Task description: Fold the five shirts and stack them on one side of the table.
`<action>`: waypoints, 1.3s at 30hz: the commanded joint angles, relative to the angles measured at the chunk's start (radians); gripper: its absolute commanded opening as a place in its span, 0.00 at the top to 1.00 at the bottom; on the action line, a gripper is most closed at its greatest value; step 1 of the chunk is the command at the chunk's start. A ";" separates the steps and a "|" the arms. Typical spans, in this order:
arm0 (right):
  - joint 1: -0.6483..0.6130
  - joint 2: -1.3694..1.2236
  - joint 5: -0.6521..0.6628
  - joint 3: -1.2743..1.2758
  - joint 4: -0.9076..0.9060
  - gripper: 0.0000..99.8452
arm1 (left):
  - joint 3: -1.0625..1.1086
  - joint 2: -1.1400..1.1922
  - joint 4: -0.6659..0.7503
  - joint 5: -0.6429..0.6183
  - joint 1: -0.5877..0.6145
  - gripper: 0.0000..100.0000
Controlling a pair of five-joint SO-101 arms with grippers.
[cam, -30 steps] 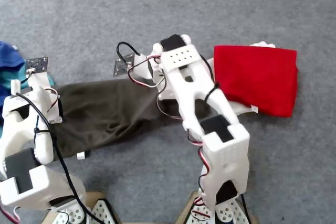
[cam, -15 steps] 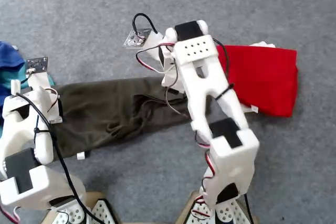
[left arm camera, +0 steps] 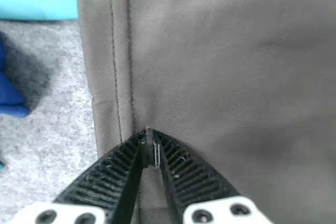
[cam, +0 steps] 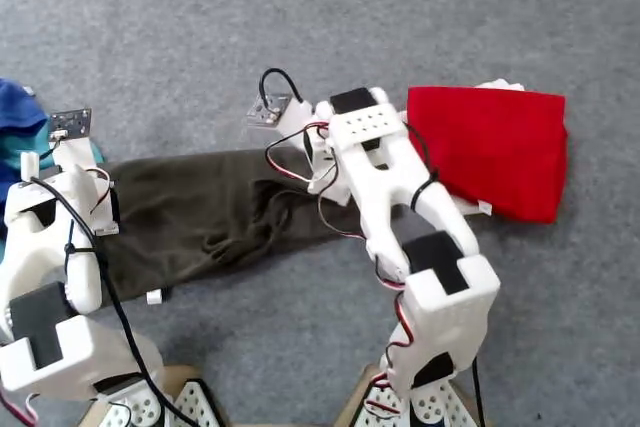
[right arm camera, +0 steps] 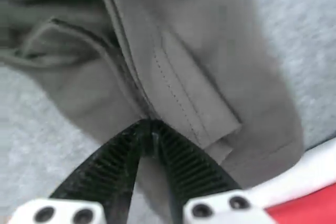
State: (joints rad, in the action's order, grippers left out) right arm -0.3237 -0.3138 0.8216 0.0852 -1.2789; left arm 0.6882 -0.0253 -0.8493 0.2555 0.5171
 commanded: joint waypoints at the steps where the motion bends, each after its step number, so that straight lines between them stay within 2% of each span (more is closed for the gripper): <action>1: 0.014 0.001 -0.009 -0.062 0.037 0.98 | -0.025 0.005 -0.002 -0.009 0.005 0.97; 5: 0.015 -0.008 -0.011 -0.120 0.066 0.98 | -0.025 0.005 -0.002 -0.009 0.005 0.97; 11: 0.015 -0.022 -0.011 -0.133 0.261 0.98 | -0.025 0.005 -0.002 -0.009 0.005 0.97; 13: 0.015 0.004 -0.011 -0.145 0.183 0.98 | -0.025 0.005 -0.002 -0.009 0.005 0.97; 19: 0.009 0.113 -0.006 -0.185 -0.316 0.98 | -0.025 0.005 -0.002 -0.009 0.007 0.97; 23: 0.014 0.128 -0.005 -0.097 -0.344 0.98 | -0.025 0.005 -0.002 -0.009 0.007 0.97; 25: 0.011 0.127 -0.008 -0.039 -0.278 0.98 | -0.025 0.005 -0.002 -0.009 0.007 0.97; 32: 0.015 0.127 -0.009 0.119 0.161 0.98 | -0.025 0.005 -0.002 -0.009 0.007 0.97; 39: 0.015 0.127 -0.009 0.137 0.413 0.98 | -0.025 0.005 -0.002 -0.009 0.007 0.97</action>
State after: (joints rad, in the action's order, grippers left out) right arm -0.3237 -0.2340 0.8201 0.2217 -0.9766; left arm 0.6882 -0.0253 -0.8493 0.2555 0.5171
